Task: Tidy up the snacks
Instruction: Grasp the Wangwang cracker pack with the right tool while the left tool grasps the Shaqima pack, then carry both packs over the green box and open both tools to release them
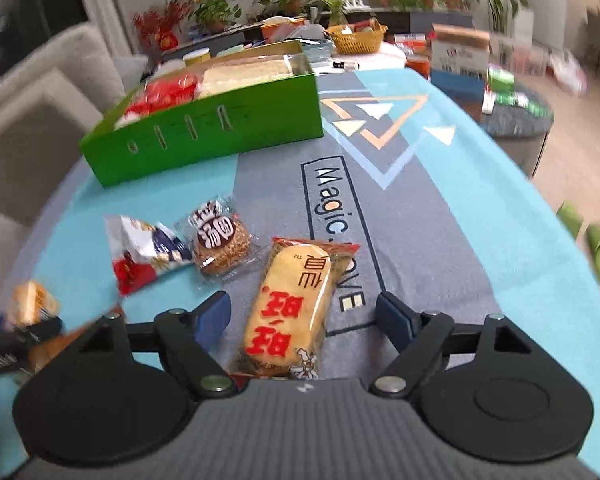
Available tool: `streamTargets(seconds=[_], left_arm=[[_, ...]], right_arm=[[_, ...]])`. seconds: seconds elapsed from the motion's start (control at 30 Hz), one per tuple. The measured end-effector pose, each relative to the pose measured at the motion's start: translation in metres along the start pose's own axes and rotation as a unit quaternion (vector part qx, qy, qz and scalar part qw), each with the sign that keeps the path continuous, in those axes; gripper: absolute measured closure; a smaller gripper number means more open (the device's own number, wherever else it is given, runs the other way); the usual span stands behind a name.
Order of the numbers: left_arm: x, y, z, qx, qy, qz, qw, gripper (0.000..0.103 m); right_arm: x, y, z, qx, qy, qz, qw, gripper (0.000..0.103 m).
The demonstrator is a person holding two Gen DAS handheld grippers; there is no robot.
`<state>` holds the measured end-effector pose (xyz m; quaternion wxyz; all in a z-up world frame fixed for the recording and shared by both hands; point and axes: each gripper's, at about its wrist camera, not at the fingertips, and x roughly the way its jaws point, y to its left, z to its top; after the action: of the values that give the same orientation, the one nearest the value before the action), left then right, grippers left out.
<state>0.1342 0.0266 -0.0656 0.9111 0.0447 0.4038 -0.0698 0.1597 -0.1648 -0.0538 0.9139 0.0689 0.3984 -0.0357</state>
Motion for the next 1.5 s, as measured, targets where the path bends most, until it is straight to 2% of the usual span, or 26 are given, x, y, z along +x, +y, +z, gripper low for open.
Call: streamTargets(seconds=[0.03,0.07,0.1,0.2,0.37,0.57,0.8,1.0,1.17,1.33,1.5], left_arm=[[0.000,0.000,0.000,0.005,-0.002,0.000,1.0000,0.050],[0.000,-0.001,-0.001,0.011,-0.006,-0.001,0.9999,0.056],[-0.001,-0.003,-0.001,0.023,-0.010,-0.003,0.9997,0.057],[-0.003,-0.007,-0.001,0.041,-0.017,0.000,0.9990,0.059],[-0.015,-0.003,0.008,0.029,-0.036,-0.030,0.9985,0.060],[-0.028,-0.008,0.026,0.043,-0.064,-0.032,0.9965,0.060],[-0.033,-0.010,0.057,0.041,-0.086,-0.035,0.9948,0.059],[-0.030,-0.011,0.089,0.036,-0.101,-0.033,0.9937,0.059],[-0.016,-0.014,0.114,0.036,-0.109,-0.012,0.9934,0.059],[0.010,-0.014,0.132,0.022,-0.105,-0.014,0.9941,0.059],[0.035,-0.015,0.160,0.010,-0.119,-0.009,0.9928,0.059]], right_arm=[[0.000,0.001,-0.001,-0.009,-0.003,-0.005,1.000,0.038],[0.000,0.002,-0.003,-0.018,-0.009,-0.013,1.000,0.038],[-0.001,0.000,-0.003,-0.025,-0.014,-0.017,0.999,0.039],[-0.005,-0.008,0.000,-0.019,-0.010,0.007,1.000,0.045],[-0.024,-0.009,0.012,-0.021,-0.043,0.025,0.999,0.045],[-0.041,-0.001,0.038,-0.015,-0.083,0.074,0.994,0.045],[-0.041,0.017,0.064,-0.032,-0.107,0.102,0.988,0.045],[-0.033,0.031,0.083,-0.046,-0.121,0.117,0.985,0.045],[-0.015,0.038,0.103,-0.043,-0.128,0.119,0.984,0.045],[0.007,0.039,0.121,-0.025,-0.138,0.124,0.982,0.045],[0.032,0.042,0.141,0.001,-0.153,0.126,0.980,0.045]])
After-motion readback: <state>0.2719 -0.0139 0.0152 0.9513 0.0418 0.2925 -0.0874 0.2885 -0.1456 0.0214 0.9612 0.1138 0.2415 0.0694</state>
